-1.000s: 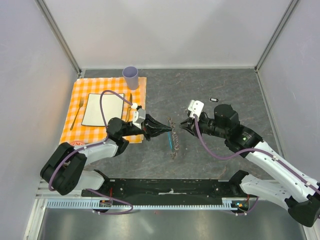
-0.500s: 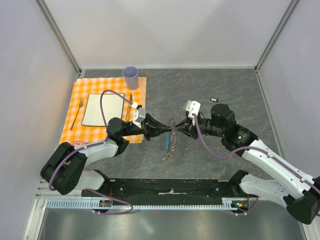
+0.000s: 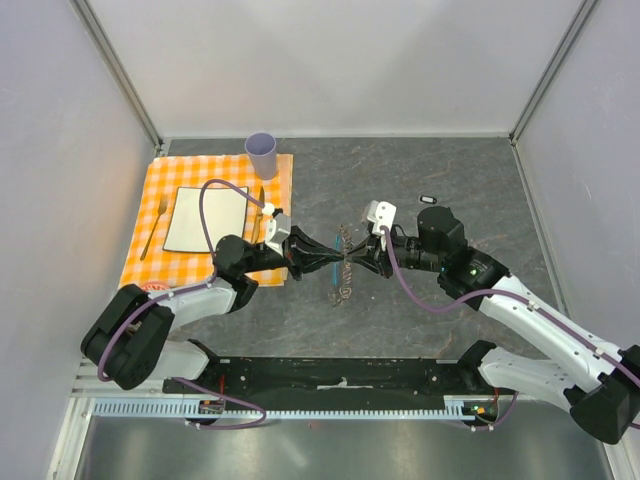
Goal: Put the keys on the keyring
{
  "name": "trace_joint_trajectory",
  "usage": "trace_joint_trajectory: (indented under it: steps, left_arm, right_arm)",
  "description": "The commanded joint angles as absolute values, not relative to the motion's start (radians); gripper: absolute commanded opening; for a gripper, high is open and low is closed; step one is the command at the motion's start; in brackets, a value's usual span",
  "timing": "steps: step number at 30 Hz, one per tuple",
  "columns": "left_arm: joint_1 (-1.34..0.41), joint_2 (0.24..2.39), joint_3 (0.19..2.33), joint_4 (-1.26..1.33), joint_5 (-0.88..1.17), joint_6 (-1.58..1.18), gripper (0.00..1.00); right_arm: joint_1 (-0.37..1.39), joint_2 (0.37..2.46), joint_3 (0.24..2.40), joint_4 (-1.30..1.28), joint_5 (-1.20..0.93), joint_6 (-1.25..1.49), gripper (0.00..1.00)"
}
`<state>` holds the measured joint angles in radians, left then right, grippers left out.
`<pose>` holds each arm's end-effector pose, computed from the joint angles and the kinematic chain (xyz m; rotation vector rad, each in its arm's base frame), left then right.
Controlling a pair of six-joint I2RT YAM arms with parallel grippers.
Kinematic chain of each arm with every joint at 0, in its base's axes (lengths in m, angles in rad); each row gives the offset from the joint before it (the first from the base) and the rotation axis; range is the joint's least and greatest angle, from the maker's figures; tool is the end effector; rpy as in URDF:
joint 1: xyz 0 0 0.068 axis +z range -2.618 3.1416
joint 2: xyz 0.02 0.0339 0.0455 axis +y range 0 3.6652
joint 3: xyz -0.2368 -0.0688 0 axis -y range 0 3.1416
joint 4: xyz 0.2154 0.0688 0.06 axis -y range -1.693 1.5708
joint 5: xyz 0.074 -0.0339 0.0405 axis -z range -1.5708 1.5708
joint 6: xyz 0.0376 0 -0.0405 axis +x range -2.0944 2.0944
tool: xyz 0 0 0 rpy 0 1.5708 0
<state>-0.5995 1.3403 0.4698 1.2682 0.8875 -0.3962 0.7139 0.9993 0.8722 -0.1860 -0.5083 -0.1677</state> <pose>0.1823 -0.1599 0.2559 0.9631 1.0924 -1.3459 0.1504 0.1545 0.3120 -1.1344 1.5639 0.8473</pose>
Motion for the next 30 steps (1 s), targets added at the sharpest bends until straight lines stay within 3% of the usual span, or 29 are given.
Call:
trace_joint_trajectory:
  steps: [1,6,10,15,25,30]
  left_arm:
    - [-0.597,1.338,0.488,1.575,0.873,-0.442,0.02]
    - [-0.597,1.341,0.488,1.598,0.885,-0.465,0.02]
    - [-0.597,1.342,0.488,1.606,0.89,-0.472,0.02]
    - [-0.595,1.35,0.489,1.58,0.89,-0.459,0.02]
    - [-0.595,1.243,0.56,1.018,0.884,-0.177,0.38]
    - [-0.595,1.219,0.615,0.8,0.893,-0.057,0.45]
  right_arm:
    - [0.706,1.002,0.853,-0.115,-0.535,-0.153,0.15]
    - [0.701,0.996,0.839,-0.089,-0.541,-0.143,0.11]
    - [0.699,0.997,0.836,-0.075,-0.563,-0.138,0.0]
    - [0.698,0.988,0.85,-0.103,-0.581,-0.14,0.0]
    - [0.698,1.049,1.087,-0.466,-0.526,-0.291,0.0]
    - [0.712,1.084,1.175,-0.603,-0.494,-0.354,0.0]
